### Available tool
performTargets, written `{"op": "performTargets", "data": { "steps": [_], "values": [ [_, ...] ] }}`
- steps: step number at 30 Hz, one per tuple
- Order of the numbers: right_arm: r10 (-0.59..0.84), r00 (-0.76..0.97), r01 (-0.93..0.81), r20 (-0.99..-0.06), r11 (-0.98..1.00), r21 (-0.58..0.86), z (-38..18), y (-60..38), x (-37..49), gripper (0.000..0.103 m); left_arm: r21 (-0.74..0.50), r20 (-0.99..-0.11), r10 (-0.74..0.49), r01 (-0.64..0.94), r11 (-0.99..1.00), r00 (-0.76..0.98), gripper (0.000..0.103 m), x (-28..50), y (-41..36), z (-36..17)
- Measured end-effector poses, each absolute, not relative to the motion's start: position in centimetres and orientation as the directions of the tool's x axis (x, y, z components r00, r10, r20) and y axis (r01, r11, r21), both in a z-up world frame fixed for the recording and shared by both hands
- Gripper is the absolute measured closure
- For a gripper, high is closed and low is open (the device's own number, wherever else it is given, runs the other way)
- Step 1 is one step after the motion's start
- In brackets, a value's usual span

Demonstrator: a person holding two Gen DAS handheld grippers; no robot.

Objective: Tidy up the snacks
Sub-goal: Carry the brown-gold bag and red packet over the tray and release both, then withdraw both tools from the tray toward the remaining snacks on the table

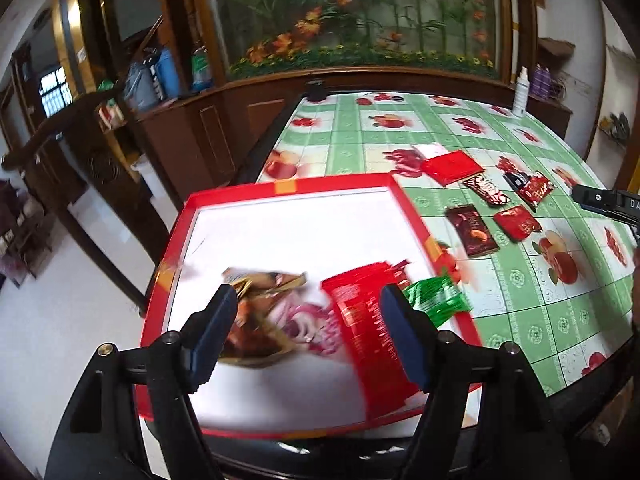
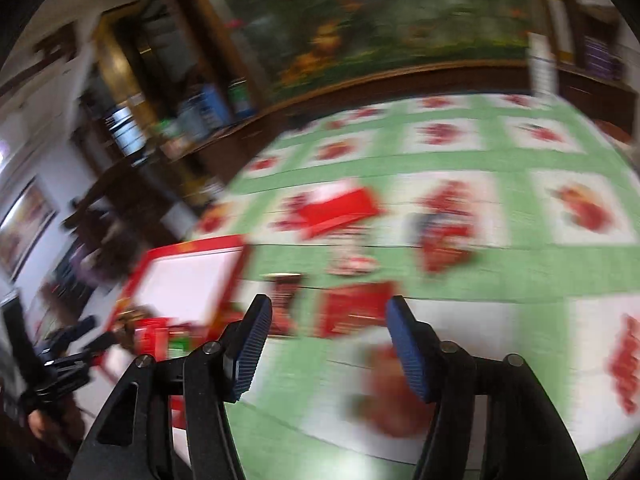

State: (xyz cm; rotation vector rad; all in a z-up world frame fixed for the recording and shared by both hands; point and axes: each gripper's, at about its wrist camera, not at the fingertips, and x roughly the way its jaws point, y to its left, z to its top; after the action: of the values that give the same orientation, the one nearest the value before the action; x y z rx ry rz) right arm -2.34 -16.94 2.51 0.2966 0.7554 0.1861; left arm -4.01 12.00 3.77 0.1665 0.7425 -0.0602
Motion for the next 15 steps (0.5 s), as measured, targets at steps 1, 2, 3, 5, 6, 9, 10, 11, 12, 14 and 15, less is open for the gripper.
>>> {"op": "performTargets", "data": {
  "steps": [1, 2, 3, 5, 6, 9, 10, 11, 12, 14, 15],
  "values": [
    [0.252, 0.717, -0.029, -0.650, 0.942, 0.333, 2.2, -18.3, -2.7, 0.039, 0.129, -0.678, 0.005, 0.113, 0.985, 0.735, 0.029, -3.9, 11.8, 3.9],
    [0.245, 0.716, -0.006, -0.653, 0.939, 0.345, 1.8, -19.9, -3.1, 0.039, 0.123, -0.683, -0.001, 0.117, 0.985, 0.730, 0.029, -3.7, 11.7, 3.9],
    [0.247, 0.713, 0.006, -0.656, 0.934, 0.358, 1.4, -20.9, -3.4, 0.038, 0.124, -0.686, 0.000, 0.117, 0.985, 0.727, 0.029, -3.6, 11.6, 4.0],
    [0.254, 0.705, 0.022, -0.662, 0.926, 0.378, 0.9, -22.2, -3.8, 0.035, 0.149, -0.682, 0.034, 0.093, 0.984, 0.730, 0.029, -3.4, 11.6, 4.2],
    [0.256, 0.702, 0.028, -0.665, 0.923, 0.384, 0.5, -22.5, -3.8, 0.035, 0.163, -0.677, 0.055, 0.077, 0.984, 0.734, 0.029, -3.4, 11.9, 4.4],
    [0.327, 0.684, -0.001, -0.652, 0.894, 0.448, 0.0, -22.3, -3.6, 0.035, 0.200, -0.658, 0.126, 0.010, 0.980, 0.743, 0.029, -3.5, 13.5, 5.2],
    [0.370, 0.677, -0.030, -0.636, 0.877, 0.479, -0.1, -21.9, -3.7, 0.035, 0.208, -0.649, 0.153, -0.019, 0.978, 0.746, 0.029, -3.6, 14.3, 5.5],
    [0.421, 0.663, -0.078, -0.620, 0.861, 0.502, 0.0, -21.0, -3.6, 0.035, 0.211, -0.640, 0.182, -0.057, 0.976, 0.747, 0.029, -3.8, 15.5, 5.8],
    [0.454, 0.647, -0.119, -0.612, 0.853, 0.508, 0.2, -19.8, -3.5, 0.035, 0.205, -0.635, 0.204, -0.092, 0.974, 0.745, 0.029, -4.0, 16.7, 6.1],
    [0.525, 0.603, -0.227, -0.600, 0.835, 0.502, 0.9, -16.1, -3.2, 0.035, 0.183, -0.632, 0.237, -0.155, 0.971, 0.738, 0.029, -4.4, 19.1, 6.4],
    [0.549, 0.585, -0.265, -0.597, 0.825, 0.499, 1.1, -14.7, -3.1, 0.035, 0.176, -0.632, 0.246, -0.173, 0.969, 0.735, 0.029, -4.5, 19.7, 6.4]
  ]
}}
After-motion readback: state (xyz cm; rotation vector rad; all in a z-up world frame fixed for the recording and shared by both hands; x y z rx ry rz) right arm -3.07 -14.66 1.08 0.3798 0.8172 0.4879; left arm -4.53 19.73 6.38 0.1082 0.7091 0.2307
